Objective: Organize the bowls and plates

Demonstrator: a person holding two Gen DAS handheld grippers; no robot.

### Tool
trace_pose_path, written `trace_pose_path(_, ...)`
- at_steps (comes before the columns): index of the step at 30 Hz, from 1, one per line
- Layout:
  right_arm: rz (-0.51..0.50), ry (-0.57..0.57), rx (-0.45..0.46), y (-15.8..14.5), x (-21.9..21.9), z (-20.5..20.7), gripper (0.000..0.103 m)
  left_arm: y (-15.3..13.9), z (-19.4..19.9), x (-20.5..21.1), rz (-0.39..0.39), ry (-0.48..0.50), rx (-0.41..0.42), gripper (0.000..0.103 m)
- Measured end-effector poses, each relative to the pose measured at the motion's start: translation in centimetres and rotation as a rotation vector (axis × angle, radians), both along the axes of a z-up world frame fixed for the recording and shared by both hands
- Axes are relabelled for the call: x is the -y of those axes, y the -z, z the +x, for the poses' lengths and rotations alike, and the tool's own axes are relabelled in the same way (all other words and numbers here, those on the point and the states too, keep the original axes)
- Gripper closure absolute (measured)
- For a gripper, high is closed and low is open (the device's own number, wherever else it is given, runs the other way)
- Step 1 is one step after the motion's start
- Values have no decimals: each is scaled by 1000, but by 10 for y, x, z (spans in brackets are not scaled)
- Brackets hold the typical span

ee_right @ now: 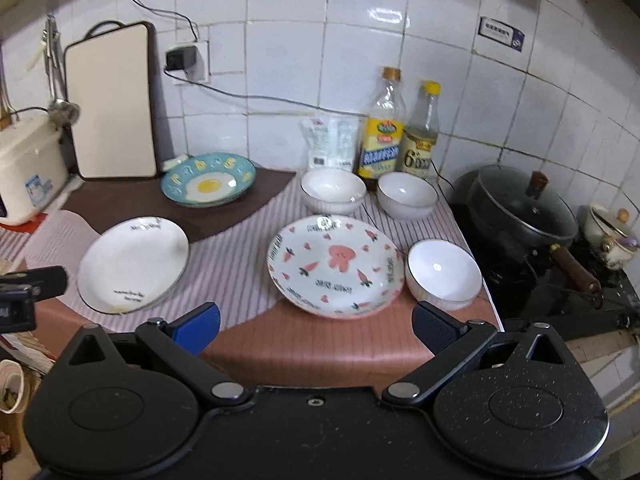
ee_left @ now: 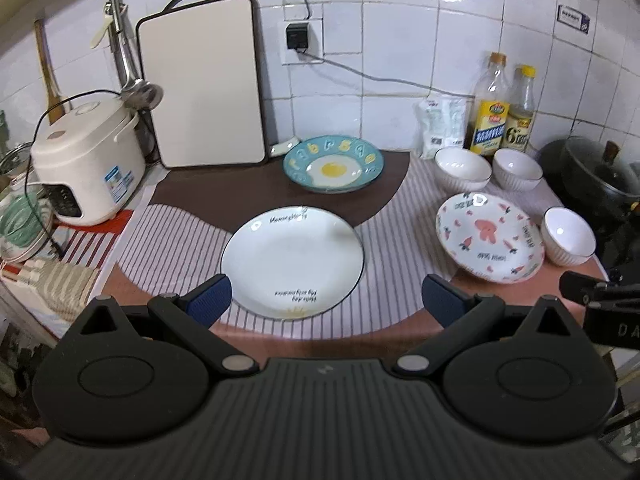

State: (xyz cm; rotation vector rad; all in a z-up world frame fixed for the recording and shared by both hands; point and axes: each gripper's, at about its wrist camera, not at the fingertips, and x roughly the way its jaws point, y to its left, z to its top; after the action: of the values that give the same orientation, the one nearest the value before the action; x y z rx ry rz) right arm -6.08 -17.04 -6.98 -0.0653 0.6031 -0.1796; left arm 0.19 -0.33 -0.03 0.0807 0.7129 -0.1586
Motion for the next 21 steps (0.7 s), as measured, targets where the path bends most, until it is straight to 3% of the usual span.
trace_pose_path(5,11,-77,74,-4,-6,1,0,-8,17,-16,-47,-5,2,3)
trace_pose_path(8,-5,-99,121,10,-15,8,0,-6,25,-31,-71,12,19,4)
trace_pose_path(12,36,-182,204,34,-21,21,0,7,39,-52,-43,-21,46,4)
trace_pose_path(21,154,-343,137,64,-40,92,0,54,83,-86,22,-48,23,4)
